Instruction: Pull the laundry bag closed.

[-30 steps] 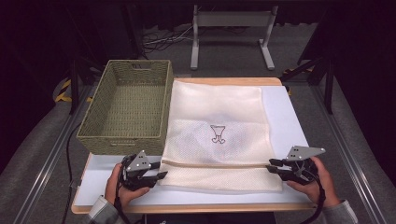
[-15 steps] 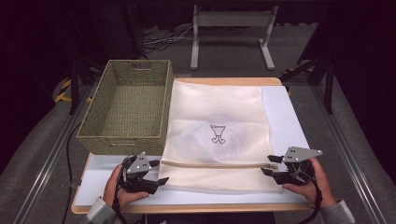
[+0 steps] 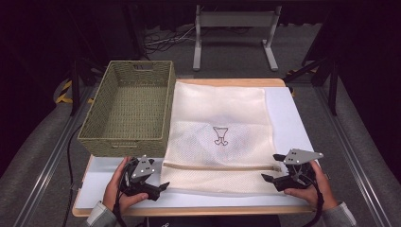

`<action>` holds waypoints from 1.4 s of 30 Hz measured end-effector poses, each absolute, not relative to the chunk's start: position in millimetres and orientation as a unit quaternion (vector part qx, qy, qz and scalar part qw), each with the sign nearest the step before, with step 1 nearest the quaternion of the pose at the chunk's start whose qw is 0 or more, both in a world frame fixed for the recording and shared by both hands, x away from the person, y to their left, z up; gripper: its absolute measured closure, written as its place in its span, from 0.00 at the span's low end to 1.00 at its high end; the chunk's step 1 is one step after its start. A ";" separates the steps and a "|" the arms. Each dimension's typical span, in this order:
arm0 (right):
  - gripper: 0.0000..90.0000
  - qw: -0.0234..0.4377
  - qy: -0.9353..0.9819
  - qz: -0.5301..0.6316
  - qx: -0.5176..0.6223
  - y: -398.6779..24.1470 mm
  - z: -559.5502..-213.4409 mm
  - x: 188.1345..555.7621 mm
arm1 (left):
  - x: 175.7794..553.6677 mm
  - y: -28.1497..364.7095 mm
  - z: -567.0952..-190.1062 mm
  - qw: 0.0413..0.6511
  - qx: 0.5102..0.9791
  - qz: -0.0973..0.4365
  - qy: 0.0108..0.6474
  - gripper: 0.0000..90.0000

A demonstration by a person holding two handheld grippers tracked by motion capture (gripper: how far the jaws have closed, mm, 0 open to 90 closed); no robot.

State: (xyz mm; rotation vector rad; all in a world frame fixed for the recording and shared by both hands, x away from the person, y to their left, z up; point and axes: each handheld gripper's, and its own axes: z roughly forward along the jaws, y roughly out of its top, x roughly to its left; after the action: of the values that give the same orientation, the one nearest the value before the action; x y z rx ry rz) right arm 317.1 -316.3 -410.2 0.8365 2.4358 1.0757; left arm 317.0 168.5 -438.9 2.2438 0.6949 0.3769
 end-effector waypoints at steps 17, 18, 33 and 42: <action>0.15 0.181 0.871 0.359 0.283 -309.0 -412.4 313.3 | 315.6 169.9 -438.8 0.384 0.871 0.140 0.272 0.08; 0.15 0.181 0.873 0.357 0.280 -308.0 -412.7 312.5 | 315.7 170.4 -438.9 0.386 0.870 0.138 0.272 0.09; 0.16 0.195 0.874 0.349 0.275 -308.2 -413.7 312.2 | 317.1 169.4 -439.1 0.383 0.873 0.138 0.270 0.10; 0.15 0.199 0.874 0.345 0.279 -307.8 -415.0 313.1 | 317.9 168.8 -439.3 0.379 0.873 0.143 0.272 0.10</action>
State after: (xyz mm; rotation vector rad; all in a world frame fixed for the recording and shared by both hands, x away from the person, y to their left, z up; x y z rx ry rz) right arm 313.1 -307.8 -415.0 0.7794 2.4443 0.9649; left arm 317.9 168.8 -439.3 2.2300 0.6953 0.3641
